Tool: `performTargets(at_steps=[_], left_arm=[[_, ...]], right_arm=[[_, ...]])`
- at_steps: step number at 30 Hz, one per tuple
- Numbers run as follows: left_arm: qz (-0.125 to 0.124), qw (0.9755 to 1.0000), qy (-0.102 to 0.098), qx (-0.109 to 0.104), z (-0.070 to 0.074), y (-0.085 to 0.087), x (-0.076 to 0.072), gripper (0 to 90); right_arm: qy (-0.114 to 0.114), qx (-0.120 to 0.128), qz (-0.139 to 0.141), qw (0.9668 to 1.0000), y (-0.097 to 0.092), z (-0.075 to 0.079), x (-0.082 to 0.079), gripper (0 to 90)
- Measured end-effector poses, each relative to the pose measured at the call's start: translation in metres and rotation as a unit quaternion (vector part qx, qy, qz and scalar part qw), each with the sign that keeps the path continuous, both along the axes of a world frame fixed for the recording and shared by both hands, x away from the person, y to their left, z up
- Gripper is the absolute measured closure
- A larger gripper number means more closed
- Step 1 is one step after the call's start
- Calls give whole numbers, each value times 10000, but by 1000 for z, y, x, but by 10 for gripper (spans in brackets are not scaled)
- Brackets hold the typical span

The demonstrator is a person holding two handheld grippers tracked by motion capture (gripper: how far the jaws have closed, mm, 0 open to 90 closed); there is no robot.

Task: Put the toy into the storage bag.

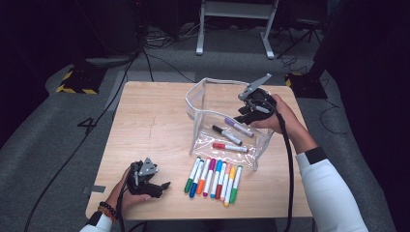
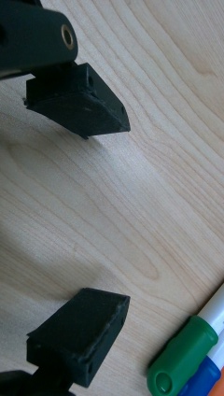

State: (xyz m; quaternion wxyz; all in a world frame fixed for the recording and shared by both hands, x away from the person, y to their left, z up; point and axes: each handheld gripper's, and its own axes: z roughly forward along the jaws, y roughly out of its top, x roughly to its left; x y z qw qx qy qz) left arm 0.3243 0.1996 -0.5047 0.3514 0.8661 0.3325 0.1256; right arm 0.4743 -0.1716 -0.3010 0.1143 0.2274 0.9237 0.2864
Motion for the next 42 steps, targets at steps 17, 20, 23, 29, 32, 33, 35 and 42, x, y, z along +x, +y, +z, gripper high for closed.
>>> performTargets(at_steps=[17, 20, 23, 29, 32, 33, 35, 42], left_arm=[[-6, 10000, -7, 10, 0, 0, 0, 156], [-7, 10000, -7, 12, 0, 0, 0, 156], [-7, 10000, -9, 12, 0, 0, 0, 156], [3, 10000, -11, 14, 0, 0, 0, 156], [10, 10000, -15, 19, 0, 0, 0, 156], [12, 10000, -15, 19, 0, 0, 0, 156], [11, 10000, -13, 20, 0, 0, 0, 156], [23, 10000, -6, 9, 0, 0, 0, 156]], right_arm=[[-895, 910, -582, 9901, -60, 31, -40, 384], [-1055, 985, -656, 9873, -70, 34, -50, 365], [-1216, 1048, -715, 9844, -80, 34, -62, 331], [-1549, 1102, -856, 9780, -103, 22, -92, 290], [-1589, 1108, -914, 9768, -115, 10, -107, 281], [-1588, 1151, -919, 9763, -120, 5, -111, 281], [-1574, 1151, -1016, 9755, -127, -5, -118, 276], [-1475, 1144, -1151, 9757, -143, -43, -137, 273]])
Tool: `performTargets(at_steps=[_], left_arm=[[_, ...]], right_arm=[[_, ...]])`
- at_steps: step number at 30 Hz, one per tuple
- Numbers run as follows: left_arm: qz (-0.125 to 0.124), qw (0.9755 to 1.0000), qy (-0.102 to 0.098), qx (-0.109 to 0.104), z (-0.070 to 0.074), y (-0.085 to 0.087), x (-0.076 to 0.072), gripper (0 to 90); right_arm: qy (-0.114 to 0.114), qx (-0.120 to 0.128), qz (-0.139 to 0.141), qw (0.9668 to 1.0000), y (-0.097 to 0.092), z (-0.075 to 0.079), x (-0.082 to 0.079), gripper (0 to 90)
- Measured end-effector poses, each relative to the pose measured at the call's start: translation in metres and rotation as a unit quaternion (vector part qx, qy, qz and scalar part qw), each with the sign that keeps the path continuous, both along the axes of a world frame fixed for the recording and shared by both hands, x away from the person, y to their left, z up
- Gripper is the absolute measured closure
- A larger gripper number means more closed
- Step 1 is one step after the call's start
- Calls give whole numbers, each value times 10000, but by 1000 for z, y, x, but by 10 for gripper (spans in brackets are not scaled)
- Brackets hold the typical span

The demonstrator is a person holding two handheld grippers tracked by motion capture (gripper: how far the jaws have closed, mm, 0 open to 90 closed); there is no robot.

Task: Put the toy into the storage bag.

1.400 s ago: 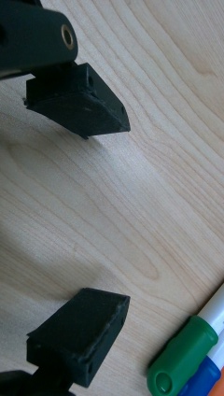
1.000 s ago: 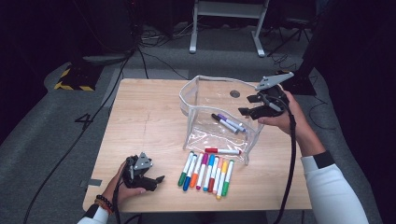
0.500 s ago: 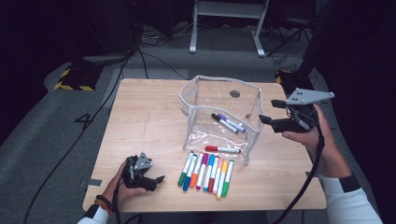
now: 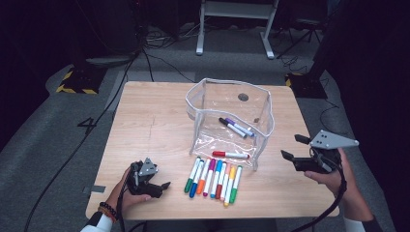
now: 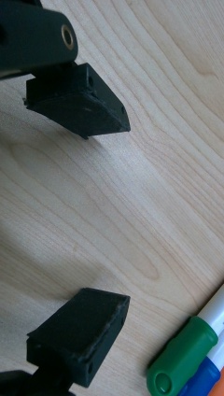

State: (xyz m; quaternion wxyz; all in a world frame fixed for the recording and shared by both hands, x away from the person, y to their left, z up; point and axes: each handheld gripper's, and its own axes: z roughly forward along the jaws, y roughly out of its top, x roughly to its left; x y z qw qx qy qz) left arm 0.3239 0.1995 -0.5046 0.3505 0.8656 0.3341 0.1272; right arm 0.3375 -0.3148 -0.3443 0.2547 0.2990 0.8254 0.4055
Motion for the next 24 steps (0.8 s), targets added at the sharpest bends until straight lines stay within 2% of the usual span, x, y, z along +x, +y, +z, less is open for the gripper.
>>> performTargets(at_steps=[2, 4, 5, 7, 10, 12, 15, 16, 18, 20, 24], left_arm=[[11, 10000, 3, -2, 0, 0, 0, 156], [12, 10000, 2, 0, 0, 0, 0, 156], [17, 10000, 8, 7, 0, 0, 0, 156], [17, 10000, 6, 0, 0, 0, 0, 156], [14, 10000, 3, -1, 0, 0, 0, 156], [13, 10000, 4, -2, 0, 0, 0, 156], [7, 10000, 2, 3, 0, 0, 0, 156], [13, 10000, 5, -2, 0, 0, 0, 156], [4, 10000, 3, 3, 0, 0, 0, 156], [-5, 10000, -6, 12, 0, 0, 0, 156], [1, 10000, 3, 5, 0, 0, 0, 155]], right_arm=[[140, 89, 38, 9999, -2, -14, -5, 275], [145, 40, 7, 9999, -1, -30, -11, 283], [273, 80, 105, 9995, 1, -42, -14, 283], [382, 115, 285, 9988, 6, -57, -19, 284], [512, 111, 569, 9970, 17, -73, -24, 284], [740, 264, 874, 9931, 28, -84, -25, 281], [785, 121, 1331, 9879, 48, -94, -29, 282], [877, 100, 1552, 9839, 55, -98, -30, 281], [888, -30, 1809, 9795, 67, -104, -31, 280], [904, -222, 2104, 9732, 80, -112, -31, 275], [957, -343, 2440, 9644, 98, -120, -28, 276]])
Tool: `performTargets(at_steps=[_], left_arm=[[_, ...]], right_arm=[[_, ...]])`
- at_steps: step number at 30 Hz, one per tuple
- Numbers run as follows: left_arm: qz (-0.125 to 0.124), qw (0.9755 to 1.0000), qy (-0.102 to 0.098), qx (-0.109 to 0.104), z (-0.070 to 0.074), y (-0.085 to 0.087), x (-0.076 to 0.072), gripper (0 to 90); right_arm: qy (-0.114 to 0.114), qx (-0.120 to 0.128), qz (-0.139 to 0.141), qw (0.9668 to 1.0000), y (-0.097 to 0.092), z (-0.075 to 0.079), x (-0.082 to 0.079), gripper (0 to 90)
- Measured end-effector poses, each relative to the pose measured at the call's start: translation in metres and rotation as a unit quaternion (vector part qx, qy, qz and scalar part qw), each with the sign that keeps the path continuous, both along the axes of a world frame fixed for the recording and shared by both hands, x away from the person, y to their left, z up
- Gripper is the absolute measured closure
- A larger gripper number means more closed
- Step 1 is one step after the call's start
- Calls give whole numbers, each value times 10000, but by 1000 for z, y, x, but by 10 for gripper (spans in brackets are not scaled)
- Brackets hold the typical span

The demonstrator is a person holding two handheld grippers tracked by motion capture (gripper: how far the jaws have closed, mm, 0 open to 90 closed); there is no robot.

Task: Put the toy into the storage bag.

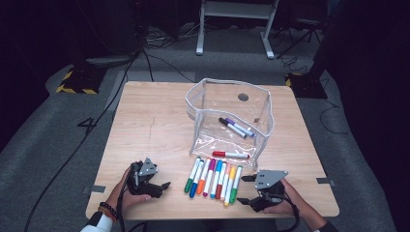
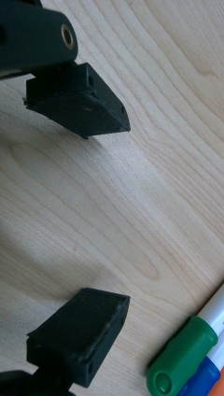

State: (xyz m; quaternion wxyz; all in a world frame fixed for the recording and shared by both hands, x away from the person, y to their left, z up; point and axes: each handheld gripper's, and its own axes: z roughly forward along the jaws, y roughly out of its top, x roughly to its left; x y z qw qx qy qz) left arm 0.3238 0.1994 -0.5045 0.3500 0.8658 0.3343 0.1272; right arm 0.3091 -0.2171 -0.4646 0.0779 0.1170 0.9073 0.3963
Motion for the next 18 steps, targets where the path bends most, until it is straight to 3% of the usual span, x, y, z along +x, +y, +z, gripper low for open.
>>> performTargets(at_steps=[7, 10, 14, 18], left_arm=[[-11, 10000, 0, 5, 0, 0, 0, 155], [-13, 10000, -1, 2, 0, 0, 0, 155], [-11, 10000, -8, 8, 0, 0, 0, 155], [-7, 10000, -6, 12, 0, 0, 0, 156]], right_arm=[[37, 43, 435, 9990, 18, -7, 7, 283], [33, -91, 583, 9982, 21, -10, 7, 293], [39, -249, 609, 9978, 20, -17, 7, 301], [96, -243, 563, 9981, 13, -20, 10, 320]])
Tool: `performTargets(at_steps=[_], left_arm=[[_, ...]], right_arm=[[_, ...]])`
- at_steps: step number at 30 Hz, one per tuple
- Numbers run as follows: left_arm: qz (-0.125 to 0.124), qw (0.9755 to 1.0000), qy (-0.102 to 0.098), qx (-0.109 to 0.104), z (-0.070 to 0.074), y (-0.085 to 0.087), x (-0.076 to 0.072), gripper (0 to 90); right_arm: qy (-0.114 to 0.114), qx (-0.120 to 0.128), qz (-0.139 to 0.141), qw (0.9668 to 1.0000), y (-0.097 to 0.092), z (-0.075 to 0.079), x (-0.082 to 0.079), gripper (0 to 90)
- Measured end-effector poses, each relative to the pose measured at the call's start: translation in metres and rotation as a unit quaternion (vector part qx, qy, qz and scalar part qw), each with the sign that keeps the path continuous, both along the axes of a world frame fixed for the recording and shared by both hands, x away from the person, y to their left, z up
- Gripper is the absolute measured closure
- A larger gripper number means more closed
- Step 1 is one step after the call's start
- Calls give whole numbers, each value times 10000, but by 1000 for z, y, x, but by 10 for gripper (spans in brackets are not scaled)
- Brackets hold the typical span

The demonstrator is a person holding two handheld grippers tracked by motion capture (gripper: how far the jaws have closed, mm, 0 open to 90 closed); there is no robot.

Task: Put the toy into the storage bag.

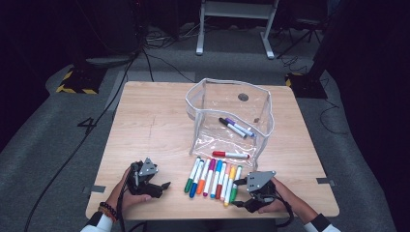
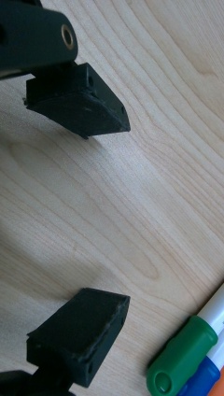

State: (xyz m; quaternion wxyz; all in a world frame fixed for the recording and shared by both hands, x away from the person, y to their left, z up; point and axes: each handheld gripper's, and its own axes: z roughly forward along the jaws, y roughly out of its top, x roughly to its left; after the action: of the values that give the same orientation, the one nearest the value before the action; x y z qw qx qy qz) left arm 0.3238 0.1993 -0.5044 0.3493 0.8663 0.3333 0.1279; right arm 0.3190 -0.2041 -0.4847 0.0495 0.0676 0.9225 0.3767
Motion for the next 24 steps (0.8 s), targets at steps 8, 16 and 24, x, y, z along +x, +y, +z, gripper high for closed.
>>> performTargets(at_steps=[8, 16, 24], left_arm=[[-4, 10000, 15, -3, 0, 0, 0, 155], [-4, 10000, 14, -5, 0, 0, 0, 155], [-5, 10000, 14, -1, 0, 0, 0, 155]], right_arm=[[-102, 85, 136, 9998, 2, 3, 2, 316], [-121, 33, 244, 9996, 5, 0, 6, 310], [-147, -6, 290, 9995, 8, -2, 8, 317]])
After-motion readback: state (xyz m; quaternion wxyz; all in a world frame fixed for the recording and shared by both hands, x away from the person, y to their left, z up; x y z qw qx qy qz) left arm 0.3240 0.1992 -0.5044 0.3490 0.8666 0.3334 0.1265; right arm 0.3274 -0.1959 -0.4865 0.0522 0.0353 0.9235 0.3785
